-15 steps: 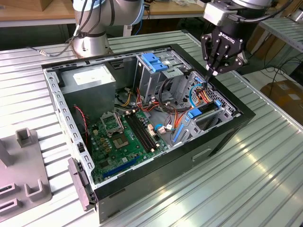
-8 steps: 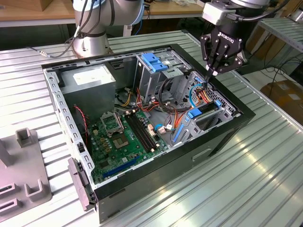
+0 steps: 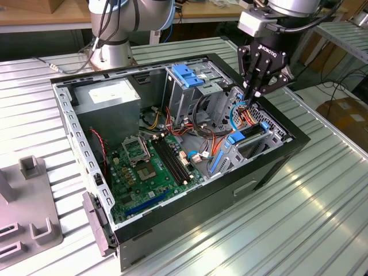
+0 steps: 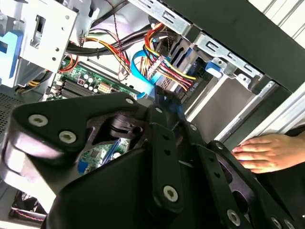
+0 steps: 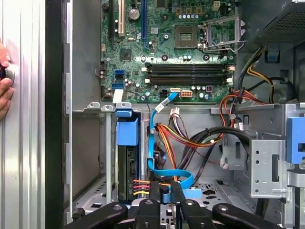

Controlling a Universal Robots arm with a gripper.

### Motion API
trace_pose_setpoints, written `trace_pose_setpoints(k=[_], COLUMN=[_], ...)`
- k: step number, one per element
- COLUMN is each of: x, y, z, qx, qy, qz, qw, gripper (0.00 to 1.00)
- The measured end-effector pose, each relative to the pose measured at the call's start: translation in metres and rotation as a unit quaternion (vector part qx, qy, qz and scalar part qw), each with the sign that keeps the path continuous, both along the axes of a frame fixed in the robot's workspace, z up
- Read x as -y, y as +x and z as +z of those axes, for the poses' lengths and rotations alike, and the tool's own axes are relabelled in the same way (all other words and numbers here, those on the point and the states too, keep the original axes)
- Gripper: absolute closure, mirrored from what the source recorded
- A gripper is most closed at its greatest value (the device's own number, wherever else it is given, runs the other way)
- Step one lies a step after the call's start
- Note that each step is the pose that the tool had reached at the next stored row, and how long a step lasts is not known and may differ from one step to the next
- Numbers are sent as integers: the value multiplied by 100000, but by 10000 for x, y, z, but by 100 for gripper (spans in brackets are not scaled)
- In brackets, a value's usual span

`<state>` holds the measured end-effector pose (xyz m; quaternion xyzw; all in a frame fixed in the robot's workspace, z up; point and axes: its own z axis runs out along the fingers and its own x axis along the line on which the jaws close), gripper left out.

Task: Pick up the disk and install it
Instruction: 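Insert the second disk wire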

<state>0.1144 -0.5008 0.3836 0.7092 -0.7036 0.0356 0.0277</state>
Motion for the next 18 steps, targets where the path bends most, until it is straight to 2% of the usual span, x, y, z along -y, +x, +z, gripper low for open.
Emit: trace_pose_setpoints(k=[4, 6, 7, 10, 11, 13, 14, 15, 17, 18], x=[-45, -46, -46, -46, -42, -18, 38, 65, 125, 149], y=[-1, 0, 0, -1, -1, -2, -2, -2, -2, -3], z=[-78, -84, -88, -98, -101, -103, -104, -107, -114, -118], qx=[1, 10, 20, 40, 43, 43, 43, 43, 41, 41], qy=[-189, -234, -234, -256, -161, 737, 1729, 2107, 2568, 2637], qz=[0, -1, 1, 0, -1, -10, -4, -5, -1, -5], qw=[100000, 100000, 100000, 100000, 100000, 99997, 99985, 99978, 99967, 99965], gripper=[76, 78, 84, 84, 84, 84, 84, 84, 84, 84])
